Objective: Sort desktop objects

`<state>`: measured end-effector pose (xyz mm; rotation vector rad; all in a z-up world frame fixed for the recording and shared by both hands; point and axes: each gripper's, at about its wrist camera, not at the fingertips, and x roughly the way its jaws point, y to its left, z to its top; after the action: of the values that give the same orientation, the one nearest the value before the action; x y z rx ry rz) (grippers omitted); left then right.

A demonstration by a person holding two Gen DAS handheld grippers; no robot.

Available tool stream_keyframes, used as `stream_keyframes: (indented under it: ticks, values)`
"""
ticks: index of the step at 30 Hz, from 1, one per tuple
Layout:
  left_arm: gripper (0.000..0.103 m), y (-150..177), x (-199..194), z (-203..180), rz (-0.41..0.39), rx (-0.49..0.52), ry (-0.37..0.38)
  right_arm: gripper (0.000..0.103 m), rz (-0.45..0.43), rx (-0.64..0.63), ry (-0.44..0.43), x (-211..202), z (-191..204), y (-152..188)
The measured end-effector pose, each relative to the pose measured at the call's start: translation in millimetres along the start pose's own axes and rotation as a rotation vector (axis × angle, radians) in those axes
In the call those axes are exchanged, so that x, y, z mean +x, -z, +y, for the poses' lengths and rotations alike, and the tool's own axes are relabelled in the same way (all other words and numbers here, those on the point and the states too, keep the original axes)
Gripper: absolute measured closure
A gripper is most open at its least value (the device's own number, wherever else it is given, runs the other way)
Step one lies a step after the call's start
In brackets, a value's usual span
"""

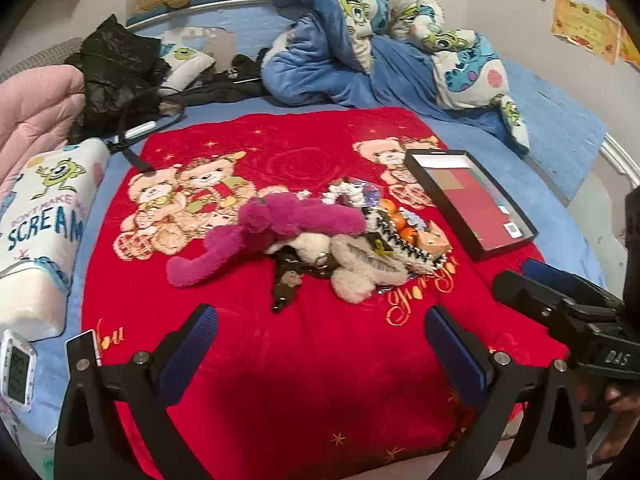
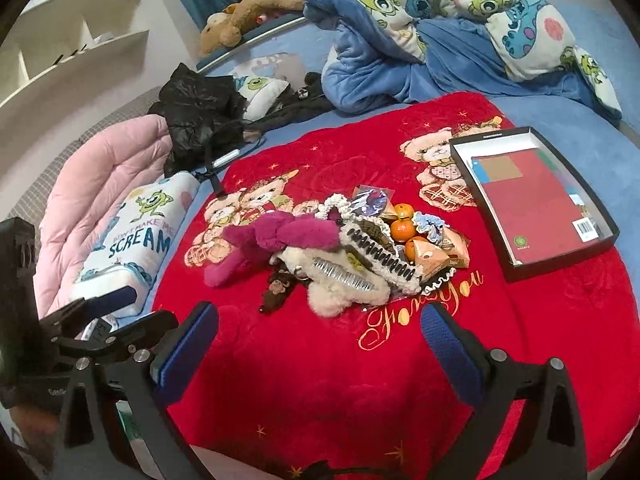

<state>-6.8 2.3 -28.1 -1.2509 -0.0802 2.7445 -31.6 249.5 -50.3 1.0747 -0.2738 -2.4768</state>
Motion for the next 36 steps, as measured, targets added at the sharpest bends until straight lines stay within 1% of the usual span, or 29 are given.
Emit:
stream_keyframes:
  ticks: [3, 4, 6, 9, 11, 14, 17, 19, 21, 24, 25, 26, 27, 28, 29, 31, 33, 36]
  values:
    - [0.000, 0.1, 4.0, 0.9, 0.008, -0.005, -0.014, 0.002, 0.006, -0.002, 0.018, 2.8, -0.5, -0.8]
    - [0.000, 0.4, 7.4, 1.5, 0.024, -0.009, -0.024, 0.002, 0.008, -0.002, 0.023, 3.5, -0.3, -0.6]
    - [0.000, 1.9, 13.7, 4.9, 0.050, -0.031, -0.009, 0.002, 0.012, 0.001, 0.028, 4.5, -1.8, -0.6]
    - [0.000, 7.1, 21.9, 9.7, 0.083, -0.066, 0.023, 0.002, 0.010, 0.005, -0.001, 3.9, -3.0, -0.5]
    - [0.000, 9.8, 21.9, 10.5, 0.075, -0.073, 0.049, 0.001, -0.003, -0.006, 0.011, 2.6, -2.1, -0.9]
    - [0.000, 8.8, 18.2, 7.8, 0.054, -0.067, 0.051, 0.001, -0.004, -0.004, 0.001, 3.3, -2.2, -2.1]
    - [0.000, 7.4, 17.2, 5.3, 0.056, -0.063, 0.062, 0.001, -0.033, -0.006, 0.003, 1.1, -1.8, -3.6]
    - [0.000, 6.9, 17.5, 4.5, 0.059, -0.062, 0.042, 0.001, -0.056, -0.013, 0.005, -0.9, -1.7, -3.6]
    - [0.000, 6.8, 17.8, 3.6, 0.061, -0.055, 0.033, 0.001, -0.088, -0.036, 0.011, -3.9, 0.2, -2.9]
    - [0.000, 7.5, 14.2, 5.0, 0.048, -0.056, 0.054, 0.001, -0.141, -0.093, 0.029, -8.0, 4.8, -1.2]
    - [0.000, 7.5, 12.7, 5.3, 0.042, -0.056, 0.043, 0.001, -0.154, -0.106, 0.027, -8.7, 5.8, -0.6]
    - [0.000, 7.4, 11.6, 5.3, 0.038, -0.052, 0.021, 0.002, -0.153, -0.111, 0.018, -8.6, 5.6, -0.5]
    - [0.000, 7.2, 10.8, 5.2, 0.037, -0.049, 0.003, 0.005, -0.137, -0.112, 0.003, -7.6, 5.6, -0.8]
    - [0.000, 6.9, 8.5, 4.8, 0.027, -0.044, -0.015, 0.006, -0.107, -0.110, -0.022, -5.2, 5.4, -1.9]
    - [0.000, 6.8, 5.6, 4.8, 0.012, -0.039, -0.012, 0.006, -0.085, -0.103, -0.045, -3.7, 5.1, -2.7]
    - [0.000, 7.0, -0.4, 5.6, -0.012, -0.036, 0.037, 0.006, -0.065, -0.079, -0.094, -1.7, 2.7, -4.3]
    - [0.000, 6.5, -3.6, 5.8, -0.025, -0.032, 0.044, 0.006, -0.052, -0.068, -0.100, 0.5, 3.0, -3.8]
    - [0.000, 6.7, -2.6, 5.1, -0.008, -0.029, 0.080, 0.006, -0.009, -0.073, -0.129, 5.4, 5.1, -5.0]
